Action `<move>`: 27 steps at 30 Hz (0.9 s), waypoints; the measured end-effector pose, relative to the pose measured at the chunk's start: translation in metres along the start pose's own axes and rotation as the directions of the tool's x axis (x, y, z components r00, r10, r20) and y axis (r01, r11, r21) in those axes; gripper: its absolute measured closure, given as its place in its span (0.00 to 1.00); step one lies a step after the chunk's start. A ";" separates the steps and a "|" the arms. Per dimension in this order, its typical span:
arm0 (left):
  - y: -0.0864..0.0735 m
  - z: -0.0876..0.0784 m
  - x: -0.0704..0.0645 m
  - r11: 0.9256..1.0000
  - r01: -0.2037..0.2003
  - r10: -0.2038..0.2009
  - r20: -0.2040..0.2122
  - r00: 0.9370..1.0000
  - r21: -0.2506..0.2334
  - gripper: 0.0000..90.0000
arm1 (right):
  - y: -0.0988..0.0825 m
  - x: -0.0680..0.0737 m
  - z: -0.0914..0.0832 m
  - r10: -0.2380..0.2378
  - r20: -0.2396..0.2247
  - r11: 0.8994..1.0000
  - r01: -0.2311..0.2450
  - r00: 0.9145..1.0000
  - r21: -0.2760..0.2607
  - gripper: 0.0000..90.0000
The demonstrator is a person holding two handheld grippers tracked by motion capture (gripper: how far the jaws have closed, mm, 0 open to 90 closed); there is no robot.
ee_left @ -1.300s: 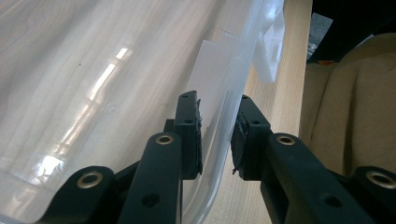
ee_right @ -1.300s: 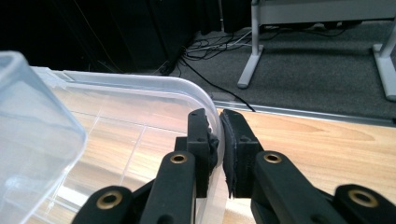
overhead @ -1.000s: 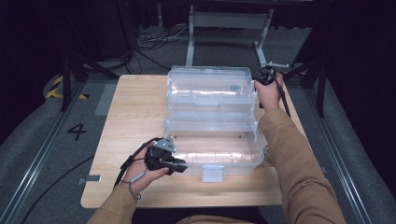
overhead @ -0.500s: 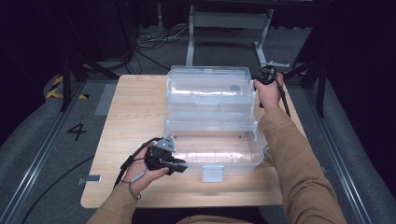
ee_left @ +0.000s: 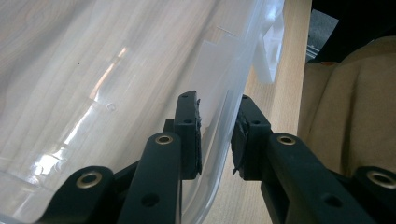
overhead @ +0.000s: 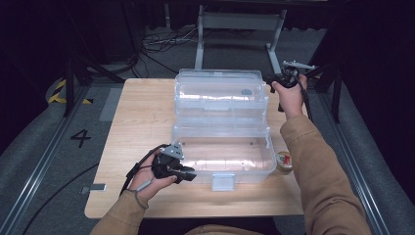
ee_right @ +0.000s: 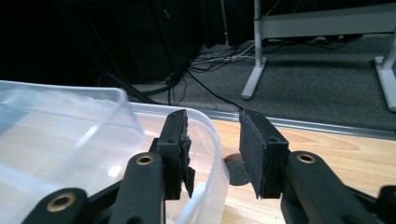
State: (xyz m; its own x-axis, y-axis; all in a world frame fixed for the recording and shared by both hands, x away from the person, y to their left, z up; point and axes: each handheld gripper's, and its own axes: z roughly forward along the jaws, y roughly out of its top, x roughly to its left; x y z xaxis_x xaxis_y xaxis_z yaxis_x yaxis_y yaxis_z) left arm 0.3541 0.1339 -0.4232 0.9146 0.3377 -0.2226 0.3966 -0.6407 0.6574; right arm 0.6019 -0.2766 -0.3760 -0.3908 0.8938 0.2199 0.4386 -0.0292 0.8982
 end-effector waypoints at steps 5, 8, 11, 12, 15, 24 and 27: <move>0.000 0.000 0.000 1.000 0.003 -0.003 0.000 1.000 0.002 0.83 | 0.005 0.005 -0.016 -0.032 -0.045 0.999 0.031 0.998 -0.006 0.67; 0.000 0.000 0.000 1.000 0.008 -0.008 0.003 1.000 0.000 0.83 | 0.006 0.008 -0.024 -0.063 -0.052 0.998 0.062 0.997 -0.018 0.67; 0.001 0.000 0.001 1.000 0.012 -0.012 0.009 1.000 -0.001 0.82 | 0.007 0.012 -0.038 -0.107 -0.050 0.994 0.105 0.993 -0.035 0.63; 0.001 0.000 0.001 1.000 0.017 -0.017 0.012 1.000 -0.004 0.82 | 0.007 0.014 -0.042 -0.117 -0.059 0.992 0.115 0.991 -0.042 0.62; 0.001 -0.001 0.001 1.000 0.018 -0.018 0.015 1.000 -0.001 0.82 | 0.004 0.016 -0.055 -0.103 -0.070 0.993 0.099 0.992 -0.062 0.61; 0.001 -0.001 0.002 1.000 0.015 -0.015 0.019 1.000 0.003 0.82 | 0.000 0.025 -0.089 -0.121 -0.116 0.992 0.125 0.986 0.035 0.60; 0.002 -0.003 0.002 1.000 0.011 -0.011 0.026 1.000 0.004 0.82 | -0.001 0.028 -0.101 -0.142 -0.116 0.990 0.141 0.983 -0.015 0.57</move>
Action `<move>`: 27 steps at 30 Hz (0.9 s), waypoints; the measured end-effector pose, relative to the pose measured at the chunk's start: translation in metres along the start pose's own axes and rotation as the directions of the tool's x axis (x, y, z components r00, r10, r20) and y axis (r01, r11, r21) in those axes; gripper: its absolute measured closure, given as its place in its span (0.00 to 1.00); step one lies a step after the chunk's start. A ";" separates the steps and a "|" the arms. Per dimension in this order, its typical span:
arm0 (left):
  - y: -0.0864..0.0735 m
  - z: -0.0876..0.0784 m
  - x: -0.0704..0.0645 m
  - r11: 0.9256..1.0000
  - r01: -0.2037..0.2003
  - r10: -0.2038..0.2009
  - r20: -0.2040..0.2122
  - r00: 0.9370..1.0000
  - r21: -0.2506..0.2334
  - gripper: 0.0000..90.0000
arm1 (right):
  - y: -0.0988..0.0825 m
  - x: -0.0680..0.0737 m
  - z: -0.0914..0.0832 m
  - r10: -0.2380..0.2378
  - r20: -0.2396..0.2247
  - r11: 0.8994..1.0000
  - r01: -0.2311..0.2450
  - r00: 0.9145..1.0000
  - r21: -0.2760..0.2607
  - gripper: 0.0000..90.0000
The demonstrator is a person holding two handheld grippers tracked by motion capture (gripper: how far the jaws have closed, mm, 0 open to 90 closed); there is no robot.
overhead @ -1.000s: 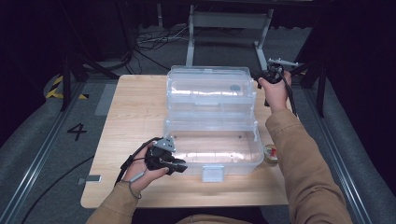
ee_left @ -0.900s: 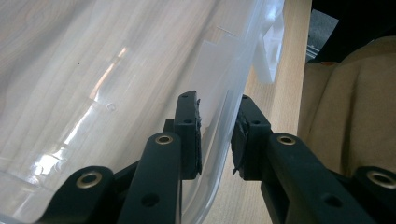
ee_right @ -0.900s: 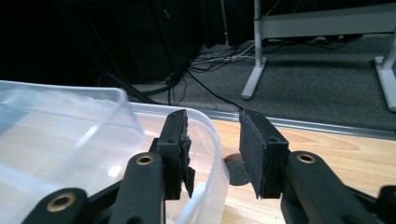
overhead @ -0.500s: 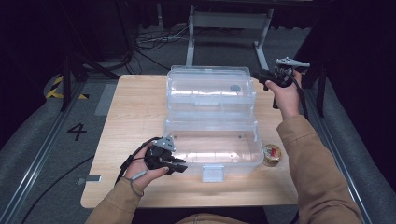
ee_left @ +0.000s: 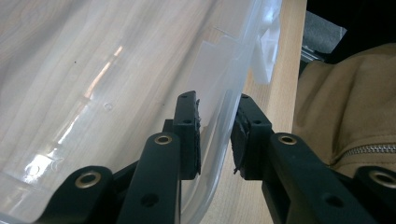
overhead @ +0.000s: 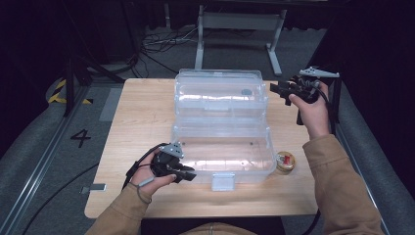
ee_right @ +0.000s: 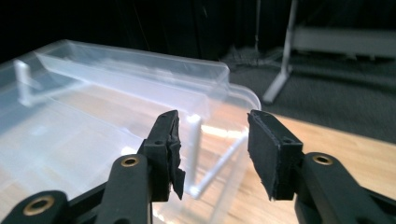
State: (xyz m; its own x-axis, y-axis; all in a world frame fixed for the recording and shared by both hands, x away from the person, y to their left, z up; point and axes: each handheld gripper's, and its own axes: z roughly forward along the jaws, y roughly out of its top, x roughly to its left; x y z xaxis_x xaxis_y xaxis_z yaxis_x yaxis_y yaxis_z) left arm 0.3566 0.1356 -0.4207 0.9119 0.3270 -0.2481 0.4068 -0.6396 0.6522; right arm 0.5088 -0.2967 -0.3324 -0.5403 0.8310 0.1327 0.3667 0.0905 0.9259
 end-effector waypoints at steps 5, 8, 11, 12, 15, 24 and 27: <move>-0.001 -0.005 -0.001 1.000 0.002 -0.001 0.011 1.000 -0.018 0.80 | -0.006 0.007 -0.020 -0.072 0.018 0.993 0.070 0.997 0.093 0.49; -0.001 -0.008 0.000 1.000 0.007 -0.006 0.018 1.000 -0.028 0.80 | -0.010 0.009 -0.026 -0.073 0.010 0.993 0.072 0.997 0.090 0.49; -0.001 -0.013 0.000 0.999 0.004 -0.003 0.024 1.000 -0.036 0.80 | -0.015 0.012 -0.034 -0.054 -0.006 0.994 0.054 0.999 0.091 0.45; -0.001 -0.015 -0.001 0.999 -0.001 0.002 0.026 1.000 -0.038 0.79 | -0.017 0.013 -0.036 -0.060 -0.009 0.994 0.061 0.998 0.093 0.43; 0.000 -0.024 -0.001 0.998 -0.010 0.012 0.024 1.000 -0.056 0.78 | -0.023 0.012 -0.045 -0.050 -0.019 0.995 0.052 0.999 0.089 0.42; -0.003 -0.040 -0.002 0.996 -0.002 0.006 0.033 0.999 -0.094 0.78 | -0.045 0.007 -0.061 -0.001 -0.022 0.997 0.002 1.000 0.080 0.38; -0.004 -0.045 -0.002 0.995 -0.001 0.003 0.026 1.000 -0.103 0.78 | -0.051 0.006 -0.066 0.006 -0.016 0.997 -0.004 1.000 0.082 0.37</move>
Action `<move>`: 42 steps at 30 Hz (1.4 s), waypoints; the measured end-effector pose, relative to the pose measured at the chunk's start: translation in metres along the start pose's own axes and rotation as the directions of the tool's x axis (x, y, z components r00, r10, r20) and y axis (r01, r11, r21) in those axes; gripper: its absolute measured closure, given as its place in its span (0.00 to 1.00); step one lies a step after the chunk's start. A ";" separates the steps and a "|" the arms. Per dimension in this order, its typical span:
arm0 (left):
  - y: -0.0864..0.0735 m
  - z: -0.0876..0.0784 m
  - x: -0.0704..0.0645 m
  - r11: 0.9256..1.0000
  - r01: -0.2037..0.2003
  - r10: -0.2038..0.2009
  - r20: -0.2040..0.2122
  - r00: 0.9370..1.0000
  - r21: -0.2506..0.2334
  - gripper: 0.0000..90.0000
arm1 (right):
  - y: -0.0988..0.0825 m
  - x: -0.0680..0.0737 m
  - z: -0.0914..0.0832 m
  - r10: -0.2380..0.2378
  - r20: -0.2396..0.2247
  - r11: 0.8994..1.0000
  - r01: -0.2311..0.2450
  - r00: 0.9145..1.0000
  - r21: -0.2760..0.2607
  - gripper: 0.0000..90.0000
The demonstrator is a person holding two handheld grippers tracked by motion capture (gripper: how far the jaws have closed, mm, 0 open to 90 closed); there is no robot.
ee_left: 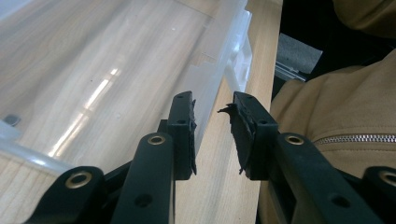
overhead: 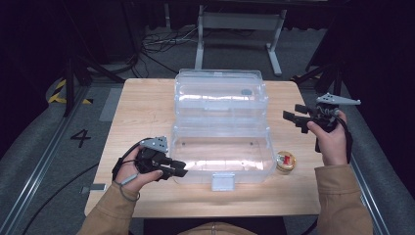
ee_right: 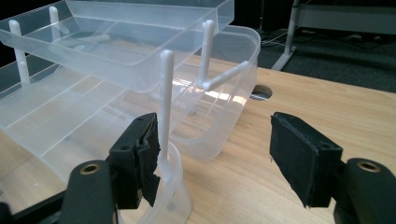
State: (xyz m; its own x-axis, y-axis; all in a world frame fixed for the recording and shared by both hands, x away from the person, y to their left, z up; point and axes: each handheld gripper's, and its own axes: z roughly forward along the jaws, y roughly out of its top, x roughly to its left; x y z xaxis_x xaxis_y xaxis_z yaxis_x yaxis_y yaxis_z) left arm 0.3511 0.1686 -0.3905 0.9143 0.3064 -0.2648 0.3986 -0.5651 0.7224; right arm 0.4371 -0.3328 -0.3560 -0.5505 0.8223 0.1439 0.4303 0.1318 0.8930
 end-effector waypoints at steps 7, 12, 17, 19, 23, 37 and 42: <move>-0.003 -0.009 0.001 1.000 0.007 -0.008 -0.018 1.000 -0.020 0.78 | -0.006 -0.007 -0.011 0.011 0.017 1.000 -0.012 1.000 0.021 0.31; -0.004 -0.013 0.002 1.000 0.010 -0.011 -0.036 0.999 -0.020 0.78 | -0.013 -0.010 -0.017 0.002 0.015 0.999 -0.003 1.000 0.050 0.19; -0.006 -0.021 0.005 0.999 0.017 -0.019 -0.065 0.998 -0.030 0.77 | -0.022 -0.014 -0.019 0.019 0.066 0.996 -0.025 0.998 0.086 0.21; -0.007 -0.024 0.006 0.999 0.022 -0.025 -0.078 0.997 -0.034 0.77 | -0.024 -0.014 -0.020 0.015 0.078 0.994 -0.024 0.997 0.107 0.21; -0.010 -0.031 0.010 0.999 0.031 -0.035 -0.108 0.994 -0.033 0.77 | -0.028 -0.013 -0.019 -0.005 0.071 0.985 -0.007 0.997 0.170 0.23; -0.027 -0.054 0.024 0.996 0.063 -0.073 -0.178 0.981 -0.061 0.77 | -0.039 -0.017 -0.022 -0.038 0.021 0.970 0.032 0.999 0.239 0.33; -0.031 -0.056 0.028 0.995 0.079 -0.090 -0.190 0.978 -0.062 0.77 | -0.043 -0.017 -0.020 -0.064 -0.018 0.961 0.066 0.998 0.267 0.38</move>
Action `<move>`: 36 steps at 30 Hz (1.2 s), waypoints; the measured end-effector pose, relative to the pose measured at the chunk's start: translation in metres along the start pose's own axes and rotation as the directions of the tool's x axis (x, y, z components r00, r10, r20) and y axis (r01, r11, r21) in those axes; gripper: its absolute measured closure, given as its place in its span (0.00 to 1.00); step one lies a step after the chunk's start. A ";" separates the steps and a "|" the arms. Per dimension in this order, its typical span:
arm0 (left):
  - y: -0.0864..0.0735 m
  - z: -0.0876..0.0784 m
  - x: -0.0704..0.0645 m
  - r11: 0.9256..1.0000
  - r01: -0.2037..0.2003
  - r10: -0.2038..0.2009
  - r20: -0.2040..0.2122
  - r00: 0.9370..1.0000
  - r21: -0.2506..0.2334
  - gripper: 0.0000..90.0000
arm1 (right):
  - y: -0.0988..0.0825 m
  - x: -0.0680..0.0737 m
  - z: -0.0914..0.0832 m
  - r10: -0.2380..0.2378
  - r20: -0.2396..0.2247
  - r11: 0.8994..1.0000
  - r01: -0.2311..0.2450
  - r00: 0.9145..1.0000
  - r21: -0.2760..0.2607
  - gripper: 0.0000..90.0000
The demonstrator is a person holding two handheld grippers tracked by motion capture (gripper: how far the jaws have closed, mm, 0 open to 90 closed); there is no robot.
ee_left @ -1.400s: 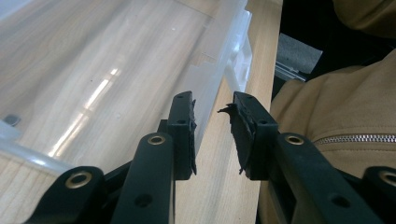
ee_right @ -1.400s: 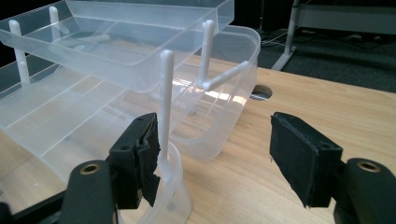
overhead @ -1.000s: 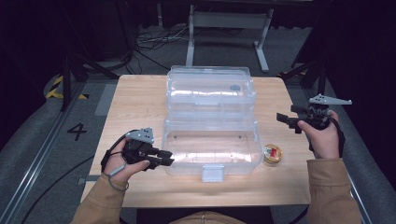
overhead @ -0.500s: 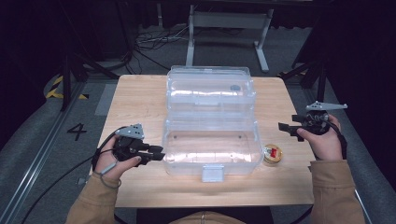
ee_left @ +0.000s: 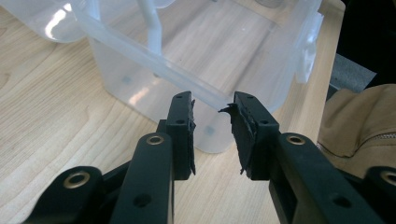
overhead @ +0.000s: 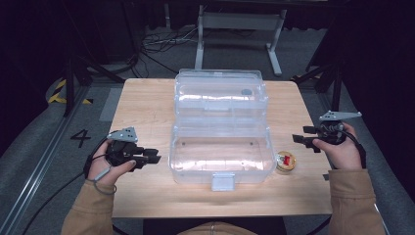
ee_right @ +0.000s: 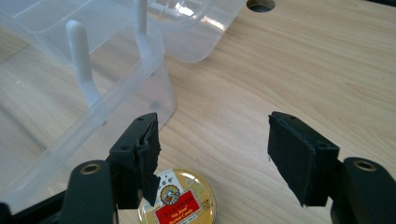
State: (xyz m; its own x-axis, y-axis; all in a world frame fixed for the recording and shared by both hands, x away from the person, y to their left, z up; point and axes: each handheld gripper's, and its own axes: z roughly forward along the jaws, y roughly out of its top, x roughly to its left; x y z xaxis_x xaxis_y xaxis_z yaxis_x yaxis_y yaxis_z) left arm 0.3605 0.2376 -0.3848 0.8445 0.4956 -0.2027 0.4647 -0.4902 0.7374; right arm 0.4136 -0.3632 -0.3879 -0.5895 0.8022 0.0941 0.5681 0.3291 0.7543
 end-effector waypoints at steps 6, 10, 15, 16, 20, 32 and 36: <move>-0.002 0.002 0.003 1.000 0.006 -0.006 -0.009 1.000 0.010 0.77 | -0.006 0.003 0.008 0.013 -0.013 0.994 -0.011 1.000 0.105 0.35; -0.002 0.002 0.003 1.000 0.009 -0.009 -0.013 1.000 0.011 0.77 | -0.007 0.005 0.012 0.015 -0.025 0.989 -0.011 1.000 0.149 0.33; -0.002 0.002 0.003 1.000 0.013 -0.013 -0.016 1.000 0.014 0.77 | -0.009 0.008 0.017 0.013 -0.048 0.977 -0.003 0.999 0.215 0.33; -0.002 0.002 0.003 1.000 0.013 -0.013 -0.017 1.000 0.014 0.77 | -0.010 0.008 0.019 0.012 -0.047 0.975 -0.001 0.999 0.224 0.33; -0.003 0.002 0.004 1.000 0.010 -0.009 -0.017 1.000 0.017 0.77 | -0.012 0.011 0.024 0.011 -0.057 0.959 0.006 0.998 0.283 0.31; -0.003 0.003 0.004 1.000 0.017 -0.016 -0.021 1.000 0.018 0.76 | -0.020 0.017 0.046 -0.038 -0.078 0.910 0.067 0.996 0.410 0.21; -0.003 0.002 0.004 1.000 0.017 -0.017 -0.024 1.000 0.018 0.76 | -0.023 0.020 0.054 -0.042 -0.067 0.897 0.068 0.997 0.437 0.21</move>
State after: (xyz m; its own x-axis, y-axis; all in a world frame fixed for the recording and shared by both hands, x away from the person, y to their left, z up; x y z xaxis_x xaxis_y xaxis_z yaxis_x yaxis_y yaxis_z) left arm 0.3632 0.2399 -0.3895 0.8300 0.5208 -0.2000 0.4841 -0.4943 0.7220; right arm 0.4197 -0.3275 -0.4386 -0.6503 0.7524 0.1053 0.7206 0.5670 0.3989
